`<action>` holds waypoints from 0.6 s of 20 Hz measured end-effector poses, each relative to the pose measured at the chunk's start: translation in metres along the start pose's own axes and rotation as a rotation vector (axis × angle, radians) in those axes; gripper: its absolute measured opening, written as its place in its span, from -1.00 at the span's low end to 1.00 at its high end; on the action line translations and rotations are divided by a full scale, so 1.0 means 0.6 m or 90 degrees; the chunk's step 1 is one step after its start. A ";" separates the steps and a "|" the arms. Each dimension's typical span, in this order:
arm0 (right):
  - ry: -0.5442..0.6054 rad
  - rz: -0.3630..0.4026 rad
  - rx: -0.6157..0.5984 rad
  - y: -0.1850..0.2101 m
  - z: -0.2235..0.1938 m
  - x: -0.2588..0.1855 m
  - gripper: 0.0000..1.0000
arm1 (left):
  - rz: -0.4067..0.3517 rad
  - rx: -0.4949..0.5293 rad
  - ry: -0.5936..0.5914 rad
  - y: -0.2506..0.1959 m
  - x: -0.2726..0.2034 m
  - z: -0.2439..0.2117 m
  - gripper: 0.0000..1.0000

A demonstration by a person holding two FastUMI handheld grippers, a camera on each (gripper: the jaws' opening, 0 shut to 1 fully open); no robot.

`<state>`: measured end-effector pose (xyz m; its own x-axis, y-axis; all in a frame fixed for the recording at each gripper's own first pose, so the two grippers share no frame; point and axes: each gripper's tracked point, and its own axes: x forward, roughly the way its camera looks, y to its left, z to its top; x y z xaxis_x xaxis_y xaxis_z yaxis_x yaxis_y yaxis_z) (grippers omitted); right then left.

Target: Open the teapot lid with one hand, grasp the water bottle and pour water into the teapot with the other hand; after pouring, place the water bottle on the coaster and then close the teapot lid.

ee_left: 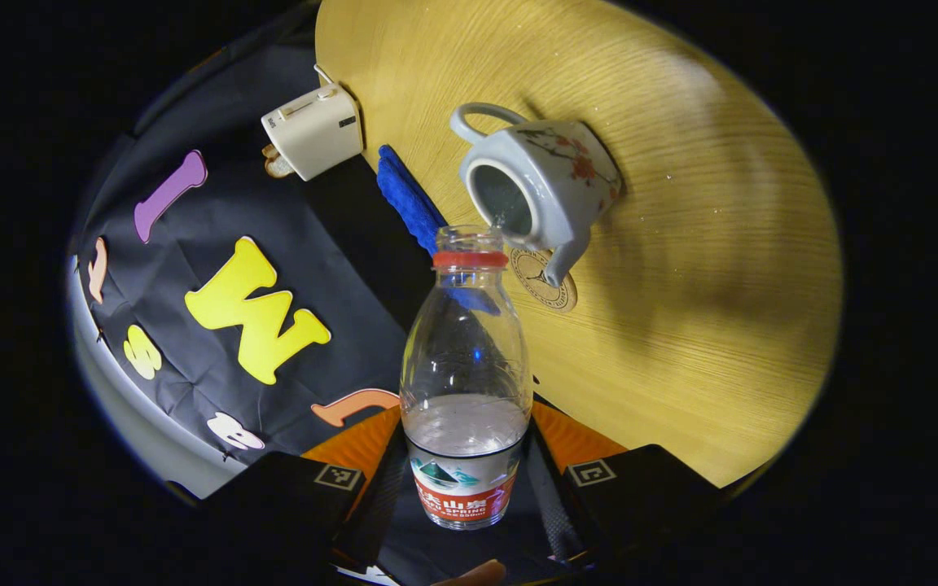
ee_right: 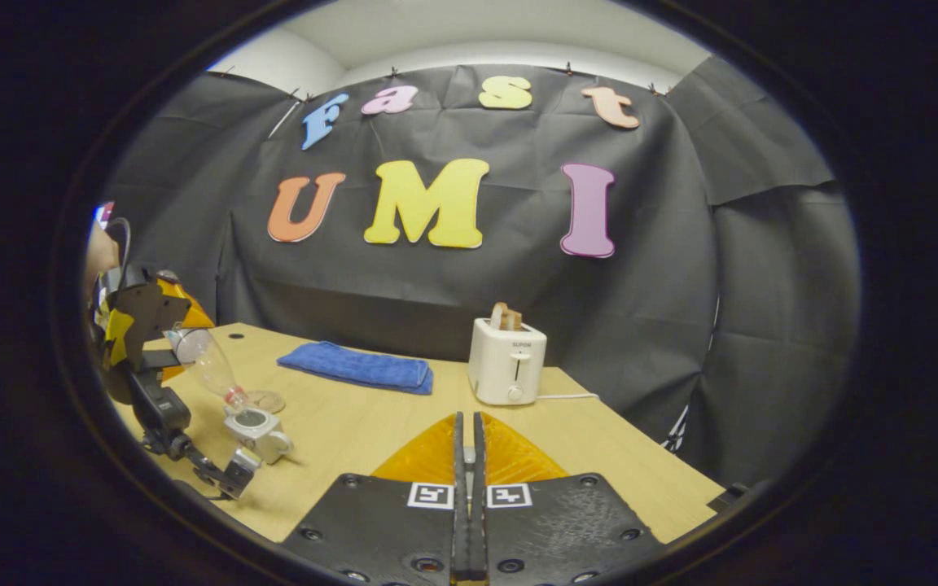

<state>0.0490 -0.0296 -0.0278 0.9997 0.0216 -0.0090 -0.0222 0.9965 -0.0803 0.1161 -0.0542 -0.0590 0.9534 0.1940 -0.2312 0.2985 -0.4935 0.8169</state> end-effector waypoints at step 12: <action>-0.003 0.007 -0.018 0.011 -0.001 -0.002 -1.00 | 0.033 0.061 0.005 0.029 -0.012 0.006 0.53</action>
<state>0.0475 -0.0233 -0.0287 0.9994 0.0336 -0.0060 -0.0341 0.9935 -0.1083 0.1147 -0.0675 -0.0450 0.9675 0.1720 -0.1852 0.2515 -0.5813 0.7738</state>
